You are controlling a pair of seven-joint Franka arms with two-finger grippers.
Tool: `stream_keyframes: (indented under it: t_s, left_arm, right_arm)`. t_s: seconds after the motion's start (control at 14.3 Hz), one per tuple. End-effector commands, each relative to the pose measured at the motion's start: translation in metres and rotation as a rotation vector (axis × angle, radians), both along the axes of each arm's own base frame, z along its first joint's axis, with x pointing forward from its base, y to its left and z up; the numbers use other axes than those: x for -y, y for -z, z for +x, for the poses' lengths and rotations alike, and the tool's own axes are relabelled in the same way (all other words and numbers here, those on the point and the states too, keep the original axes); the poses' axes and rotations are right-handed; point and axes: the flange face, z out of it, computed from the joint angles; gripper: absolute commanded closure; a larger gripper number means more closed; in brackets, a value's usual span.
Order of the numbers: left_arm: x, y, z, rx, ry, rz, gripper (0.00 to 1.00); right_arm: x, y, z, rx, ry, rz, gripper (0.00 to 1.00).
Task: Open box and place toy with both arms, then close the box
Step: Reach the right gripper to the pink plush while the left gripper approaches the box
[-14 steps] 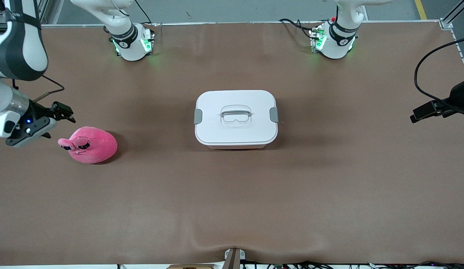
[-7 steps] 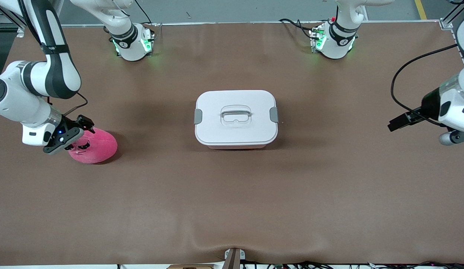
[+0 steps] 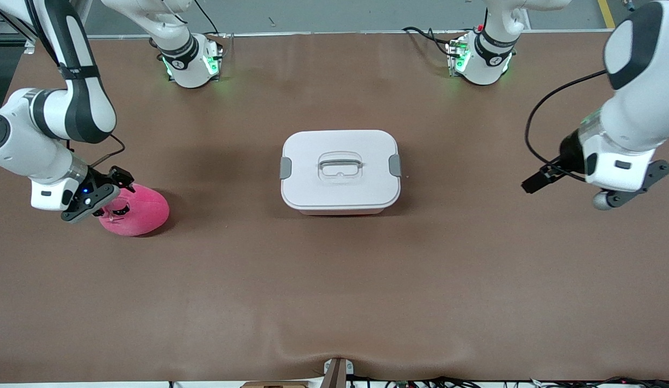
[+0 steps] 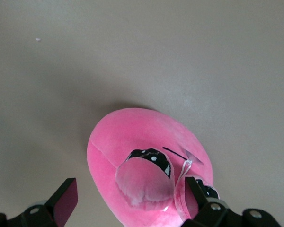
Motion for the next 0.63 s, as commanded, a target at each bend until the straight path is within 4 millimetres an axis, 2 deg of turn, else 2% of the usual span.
stream_keyframes:
  t_s: [0.0,0.35,0.49,0.56]
  left_arm:
    - [0.027,0.008,0.005,0.007,-0.068,0.003,0.00]
    - [0.078,0.017,-0.002,0.022,-0.192,0.000,0.00]
    - [0.096,0.020,-0.007,0.010,-0.268,-0.019,0.00]
    - [0.110,0.021,-0.011,0.002,-0.293,-0.036,0.00]
  right_arm:
    - [0.005,0.013,-0.001,-0.016,-0.016,-0.015,0.00]
    - [0.005,0.023,0.002,-0.024,-0.037,-0.036,0.00]
    - [0.003,0.023,0.002,-0.026,-0.044,-0.037,0.27]
    - [0.003,0.023,0.002,-0.026,-0.052,-0.037,0.46]
